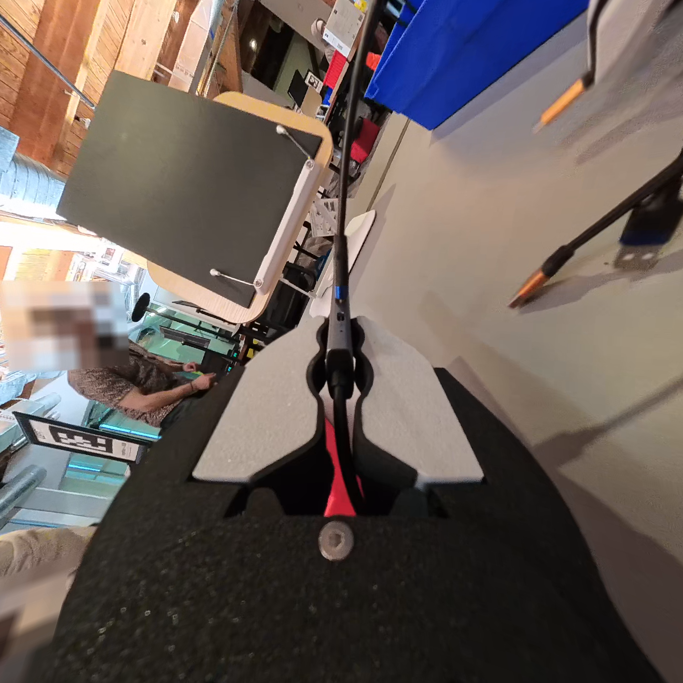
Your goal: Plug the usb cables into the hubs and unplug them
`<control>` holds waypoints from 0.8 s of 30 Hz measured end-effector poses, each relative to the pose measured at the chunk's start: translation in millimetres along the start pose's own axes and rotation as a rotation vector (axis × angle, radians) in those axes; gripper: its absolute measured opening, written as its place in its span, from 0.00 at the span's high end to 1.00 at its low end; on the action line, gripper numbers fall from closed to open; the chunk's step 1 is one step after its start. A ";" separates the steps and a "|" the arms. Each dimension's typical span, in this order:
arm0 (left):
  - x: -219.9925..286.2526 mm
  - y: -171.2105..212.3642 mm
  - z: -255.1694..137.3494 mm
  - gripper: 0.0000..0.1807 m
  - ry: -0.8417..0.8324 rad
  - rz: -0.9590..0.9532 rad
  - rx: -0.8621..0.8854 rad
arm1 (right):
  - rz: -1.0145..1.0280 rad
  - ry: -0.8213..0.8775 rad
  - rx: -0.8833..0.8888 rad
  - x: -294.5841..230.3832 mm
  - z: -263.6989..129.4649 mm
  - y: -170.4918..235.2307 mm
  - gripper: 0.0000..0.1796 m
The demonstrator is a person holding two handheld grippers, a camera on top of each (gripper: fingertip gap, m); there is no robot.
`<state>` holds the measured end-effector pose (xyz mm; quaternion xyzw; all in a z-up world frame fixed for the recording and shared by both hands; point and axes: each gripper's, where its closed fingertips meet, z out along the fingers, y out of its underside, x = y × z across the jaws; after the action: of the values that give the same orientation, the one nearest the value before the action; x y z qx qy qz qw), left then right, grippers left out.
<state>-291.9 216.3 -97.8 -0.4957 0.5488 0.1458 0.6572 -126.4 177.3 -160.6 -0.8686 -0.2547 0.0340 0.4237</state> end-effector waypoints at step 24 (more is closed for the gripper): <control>-6.8 -5.2 -7.5 0.95 -0.050 0.124 0.041 | -0.426 -0.077 0.115 28.7 -106.5 -117.2 0.96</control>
<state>-294.9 210.2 -88.6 -0.4433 0.5648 0.1871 0.6705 -120.7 174.2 0.3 -0.7676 -0.4460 -0.0088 0.4601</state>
